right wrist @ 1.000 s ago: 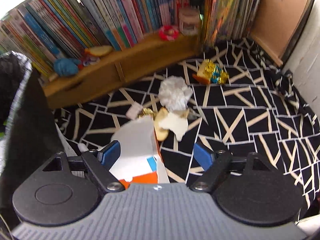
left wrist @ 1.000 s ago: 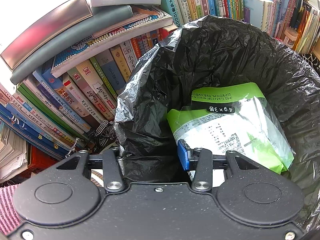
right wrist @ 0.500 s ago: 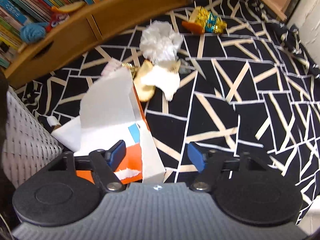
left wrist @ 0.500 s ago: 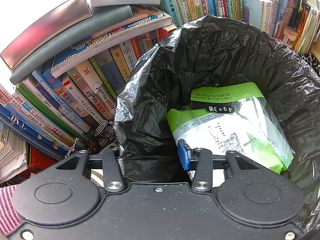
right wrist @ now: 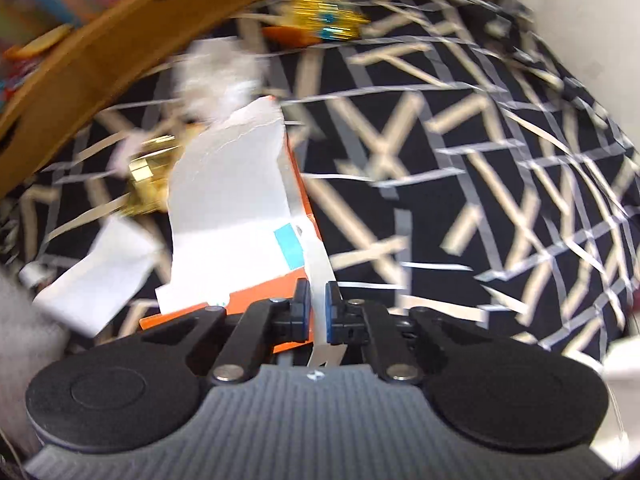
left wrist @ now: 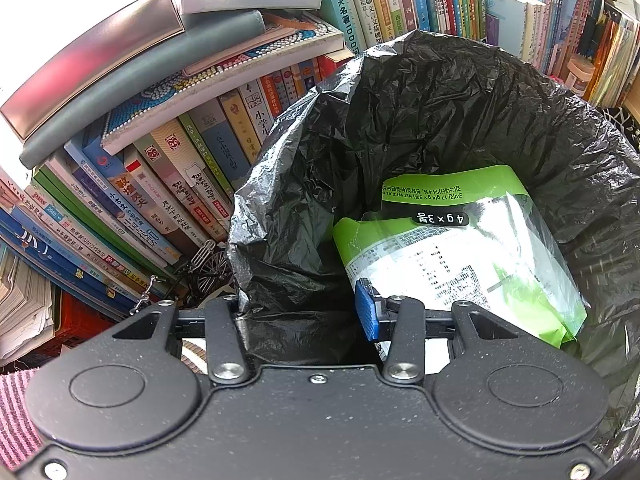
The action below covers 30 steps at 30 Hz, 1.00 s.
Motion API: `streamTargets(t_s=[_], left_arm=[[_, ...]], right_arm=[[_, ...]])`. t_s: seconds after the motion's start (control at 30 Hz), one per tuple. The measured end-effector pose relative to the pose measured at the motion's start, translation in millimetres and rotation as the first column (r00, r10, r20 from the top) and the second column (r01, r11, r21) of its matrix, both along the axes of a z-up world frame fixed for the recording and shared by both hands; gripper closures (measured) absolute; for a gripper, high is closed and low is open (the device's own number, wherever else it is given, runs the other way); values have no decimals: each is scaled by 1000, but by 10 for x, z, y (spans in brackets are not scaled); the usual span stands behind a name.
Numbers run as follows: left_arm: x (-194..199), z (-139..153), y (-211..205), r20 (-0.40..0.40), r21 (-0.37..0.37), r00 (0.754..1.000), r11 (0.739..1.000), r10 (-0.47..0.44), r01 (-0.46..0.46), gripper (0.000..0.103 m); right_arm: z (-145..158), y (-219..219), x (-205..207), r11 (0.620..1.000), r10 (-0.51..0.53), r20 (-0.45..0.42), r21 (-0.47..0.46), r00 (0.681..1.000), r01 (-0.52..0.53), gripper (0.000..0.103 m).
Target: Collect trash
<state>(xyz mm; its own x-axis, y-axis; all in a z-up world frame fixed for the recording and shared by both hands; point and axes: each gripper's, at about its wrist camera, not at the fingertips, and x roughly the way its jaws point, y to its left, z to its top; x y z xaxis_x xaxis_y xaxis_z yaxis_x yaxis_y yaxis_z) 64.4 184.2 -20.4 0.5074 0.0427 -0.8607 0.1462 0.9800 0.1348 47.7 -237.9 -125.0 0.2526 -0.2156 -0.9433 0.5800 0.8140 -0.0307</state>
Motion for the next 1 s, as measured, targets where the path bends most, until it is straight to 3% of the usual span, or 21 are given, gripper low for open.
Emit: streamTargets(t_s=[0.17,0.2,0.23,0.27,0.33,0.43,0.57,0.73,1.0], left_arm=[[0,1,-1,0,1,1000,1000,0,0,62],[0,0,0,0,1,1000,1000,0,0,62],[0,0,-1,0,0,1000,1000,0,0,62],[0,-2,2,0,1,1000,1000,1,-1,62],[-3,-2,1,0,3,1000,1000,1,-1,62],[-5,-6,-6,1,9,1000,1000,1,-1,62],[-3,-13,-16,-3,12,1000,1000,1,-1,62],[5,-17,-21,-5,13,1000,1000,3,-3,62],[10,-18,-23,-6,14,1000,1000,6,-6,62]], right_arm=[[32,-326,-74,996,-82,-70,27,994,84,87],[64,-354,-87,996,-81,-60,39,995,84,81],[109,-361,-94,996,-77,-42,44,996,79,68],[160,-357,-90,997,-68,-25,39,997,69,66],[249,-333,-49,999,-30,4,17,1000,30,45],[278,-233,105,996,88,44,18,995,-89,39],[125,-66,305,984,171,-4,51,985,-170,35],[-162,37,493,979,198,-112,80,974,-190,22],[-431,191,528,963,269,-157,33,950,-267,6]])
